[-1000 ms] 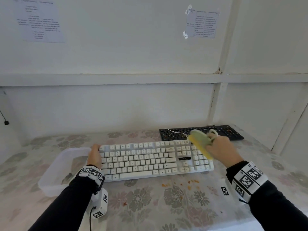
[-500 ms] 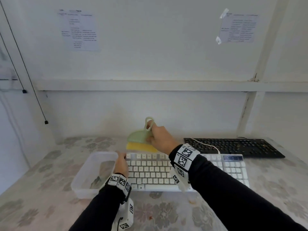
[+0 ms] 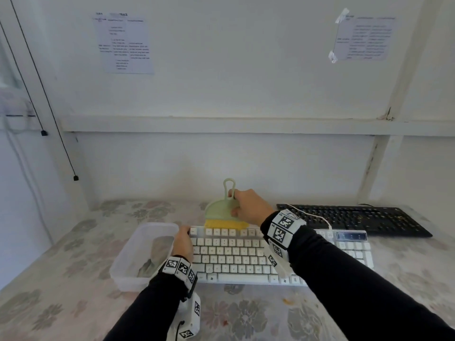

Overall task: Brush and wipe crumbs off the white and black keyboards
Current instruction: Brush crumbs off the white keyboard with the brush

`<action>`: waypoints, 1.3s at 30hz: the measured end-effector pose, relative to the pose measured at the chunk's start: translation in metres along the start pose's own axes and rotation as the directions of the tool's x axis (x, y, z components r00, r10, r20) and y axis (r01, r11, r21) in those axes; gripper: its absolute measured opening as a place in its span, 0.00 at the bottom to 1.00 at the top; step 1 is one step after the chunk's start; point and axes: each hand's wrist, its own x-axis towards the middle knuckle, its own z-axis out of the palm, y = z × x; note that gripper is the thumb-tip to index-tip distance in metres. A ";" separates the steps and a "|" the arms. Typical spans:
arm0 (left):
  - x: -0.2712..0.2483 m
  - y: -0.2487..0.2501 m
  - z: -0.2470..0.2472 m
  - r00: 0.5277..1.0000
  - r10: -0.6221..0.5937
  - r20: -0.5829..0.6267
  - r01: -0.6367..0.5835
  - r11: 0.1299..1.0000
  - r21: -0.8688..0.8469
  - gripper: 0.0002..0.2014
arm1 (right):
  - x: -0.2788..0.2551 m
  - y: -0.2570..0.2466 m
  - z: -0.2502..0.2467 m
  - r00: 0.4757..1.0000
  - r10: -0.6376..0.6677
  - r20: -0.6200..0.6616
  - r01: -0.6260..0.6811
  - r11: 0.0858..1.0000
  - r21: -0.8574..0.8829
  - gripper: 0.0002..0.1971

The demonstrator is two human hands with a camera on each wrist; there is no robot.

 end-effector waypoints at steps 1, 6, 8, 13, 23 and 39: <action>-0.001 0.000 0.000 1.000 0.005 0.006 -0.005 1.000 0.013 0.22 | -0.004 0.007 -0.004 1.000 0.012 -0.001 -0.012 1.000 -0.003 0.19; 0.002 -0.001 0.000 1.000 0.027 0.001 -0.027 0.998 0.058 0.18 | -0.034 0.054 -0.031 0.990 0.138 -0.008 -0.138 0.990 -0.016 0.18; 0.004 -0.002 0.000 1.000 0.023 -0.001 -0.023 0.998 0.061 0.18 | -0.049 0.078 -0.042 0.978 0.208 -0.021 -0.208 0.978 -0.016 0.18; 0.006 -0.003 0.000 0.999 0.036 0.028 -0.038 0.997 0.068 0.19 | -0.083 0.132 -0.065 0.933 0.355 -0.066 -0.358 0.933 -0.037 0.19; 0.003 0.000 0.002 0.999 0.027 0.027 -0.028 0.997 0.068 0.20 | -0.127 0.191 -0.094 0.833 0.526 -0.172 -0.548 0.826 -0.129 0.16; -0.010 0.011 0.009 0.991 0.130 0.019 -0.132 0.976 0.173 0.17 | -0.114 0.116 -0.081 0.931 0.256 -0.259 -0.271 0.962 -0.021 0.17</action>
